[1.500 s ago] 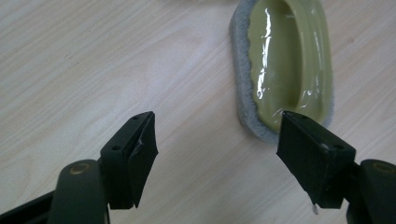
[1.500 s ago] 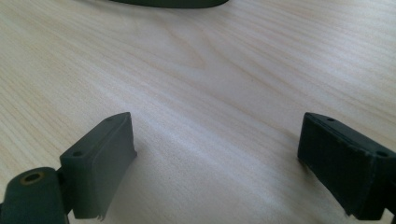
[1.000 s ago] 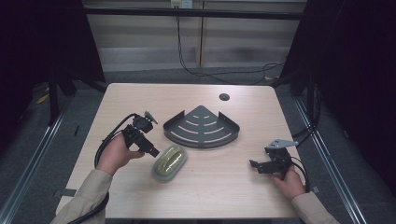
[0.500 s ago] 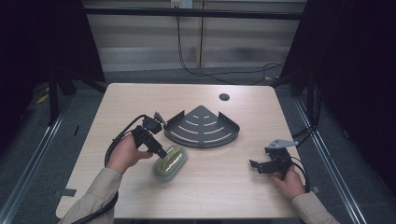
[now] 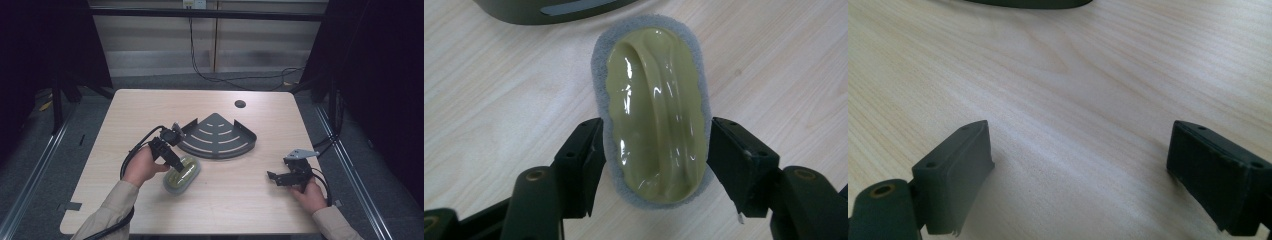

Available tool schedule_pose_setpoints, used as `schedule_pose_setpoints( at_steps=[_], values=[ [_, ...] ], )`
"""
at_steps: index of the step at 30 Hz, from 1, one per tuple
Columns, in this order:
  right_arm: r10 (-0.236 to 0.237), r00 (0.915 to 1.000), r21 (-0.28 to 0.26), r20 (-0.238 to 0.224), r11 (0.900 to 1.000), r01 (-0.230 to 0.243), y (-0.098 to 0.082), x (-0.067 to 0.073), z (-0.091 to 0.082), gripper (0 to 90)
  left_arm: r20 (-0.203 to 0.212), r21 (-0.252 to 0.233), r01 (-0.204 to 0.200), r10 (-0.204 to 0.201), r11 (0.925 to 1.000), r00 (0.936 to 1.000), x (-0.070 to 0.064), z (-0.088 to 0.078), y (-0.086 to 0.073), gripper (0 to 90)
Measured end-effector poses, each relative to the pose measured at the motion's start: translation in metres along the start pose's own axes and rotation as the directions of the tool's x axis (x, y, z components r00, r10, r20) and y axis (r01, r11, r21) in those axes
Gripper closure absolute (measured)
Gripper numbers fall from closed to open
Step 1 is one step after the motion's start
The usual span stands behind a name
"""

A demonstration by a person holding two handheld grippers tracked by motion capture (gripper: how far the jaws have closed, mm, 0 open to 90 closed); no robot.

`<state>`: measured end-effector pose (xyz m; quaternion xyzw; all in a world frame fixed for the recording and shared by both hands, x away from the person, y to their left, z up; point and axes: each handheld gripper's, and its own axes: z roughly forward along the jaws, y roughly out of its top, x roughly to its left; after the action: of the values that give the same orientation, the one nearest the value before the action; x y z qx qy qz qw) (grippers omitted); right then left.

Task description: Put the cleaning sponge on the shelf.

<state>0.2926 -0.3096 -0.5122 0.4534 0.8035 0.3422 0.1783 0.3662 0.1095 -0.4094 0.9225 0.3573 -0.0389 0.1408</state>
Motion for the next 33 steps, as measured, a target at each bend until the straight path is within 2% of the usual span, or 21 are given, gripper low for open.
schedule_pose_setpoints(
  at_steps=[8,22,26,33],
  values=[
    [0.000,1.0000,0.000,0.000,1.000,0.000,0.000,0.000,0.000,10.4,0.009,0.014,0.006,-0.006,0.9999,0.9999,-0.004,0.009,0.003,46.5],
    [0.000,1.0000,0.000,0.000,1.000,0.000,0.000,0.000,0.000,10.4,0.019,0.028,0.002,-0.003,0.9996,0.9998,-0.006,0.016,0.006,67.7],
    [0.000,1.0000,0.000,0.000,1.000,0.000,0.000,0.000,0.000,10.4,0.010,0.038,-0.001,0.001,0.9993,0.9999,-0.006,0.015,0.007,71.0],
    [0.000,1.0000,0.000,0.000,1.000,0.000,0.000,0.000,0.000,10.4,-0.006,0.048,-0.007,0.007,0.9988,1.0000,-0.005,0.009,0.006,71.8]
  ],
)
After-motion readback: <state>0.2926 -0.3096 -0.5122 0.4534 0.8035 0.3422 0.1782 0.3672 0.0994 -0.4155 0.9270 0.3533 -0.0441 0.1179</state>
